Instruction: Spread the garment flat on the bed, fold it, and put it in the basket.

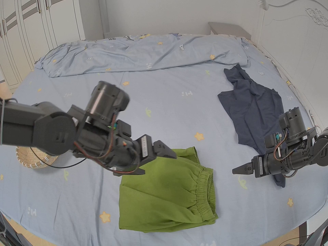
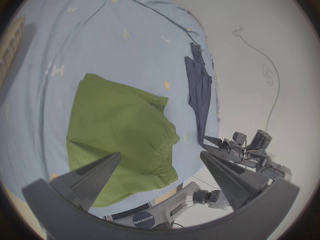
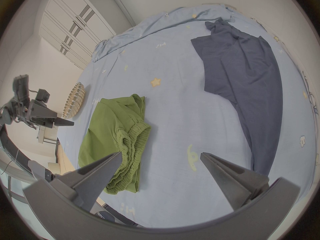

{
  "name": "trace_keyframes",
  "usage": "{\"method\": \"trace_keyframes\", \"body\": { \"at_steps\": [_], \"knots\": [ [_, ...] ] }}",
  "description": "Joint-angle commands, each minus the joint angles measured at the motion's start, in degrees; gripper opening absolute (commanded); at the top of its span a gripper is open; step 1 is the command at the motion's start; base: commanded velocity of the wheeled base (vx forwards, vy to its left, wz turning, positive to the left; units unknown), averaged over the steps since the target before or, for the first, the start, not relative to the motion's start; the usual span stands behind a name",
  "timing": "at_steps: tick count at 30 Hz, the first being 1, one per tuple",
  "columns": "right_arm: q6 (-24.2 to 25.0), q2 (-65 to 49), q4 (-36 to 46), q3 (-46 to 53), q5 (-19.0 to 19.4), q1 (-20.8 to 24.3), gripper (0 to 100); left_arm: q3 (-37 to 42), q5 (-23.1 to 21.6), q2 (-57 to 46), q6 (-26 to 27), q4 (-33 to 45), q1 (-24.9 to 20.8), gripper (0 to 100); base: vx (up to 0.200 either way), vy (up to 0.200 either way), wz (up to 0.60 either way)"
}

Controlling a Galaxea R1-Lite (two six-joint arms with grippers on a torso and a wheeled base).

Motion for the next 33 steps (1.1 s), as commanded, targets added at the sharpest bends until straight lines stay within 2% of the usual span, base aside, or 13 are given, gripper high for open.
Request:
{"method": "trace_keyframes", "body": {
  "at_steps": [1, 4, 6, 11, 14, 19, 33],
  "knots": [
    [-0.05, -2.41, 0.15, 0.04, 0.12, 0.52, 100, 30.61, -19.77, -11.43, 4.44, -24.23, 17.82, 100, 0.000, 0.000, 0.00],
    [0.04, -2.24, 0.06, 0.13, 0.12, 0.52, 100, 36.50, -20.56, -8.09, 7.34, -32.67, 19.76, 100, 0.000, 0.000, 0.00],
    [0.04, -2.24, 0.06, 0.13, 0.12, 0.52, 100, 37.56, -20.56, -6.33, 8.65, -34.51, 20.46, 100, 0.000, 0.000, 0.00],
    [0.04, -2.24, 0.06, 0.13, 0.12, 0.43, 100, 37.82, -20.64, -3.25, 10.32, -34.86, 20.72, 100, 0.000, 0.000, 0.00],
    [0.04, -2.24, 0.06, 0.22, 0.12, 0.52, 100, 37.82, -20.73, -1.58, 14.10, -34.95, 22.66, 100, 0.000, 0.000, 0.00],
    [0.04, -2.24, 0.06, 0.22, 0.12, 0.60, 100, 37.64, -20.73, 1.14, 16.65, -34.95, 23.54, 100, 0.000, 0.000, 0.00],
    [0.04, -2.15, 0.06, 0.66, 0.12, 1.31, 100, 35.45, -20.56, 8.70, 16.74, -38.91, 19.85, 100, 0.000, 0.000, 0.00]
  ]
}}
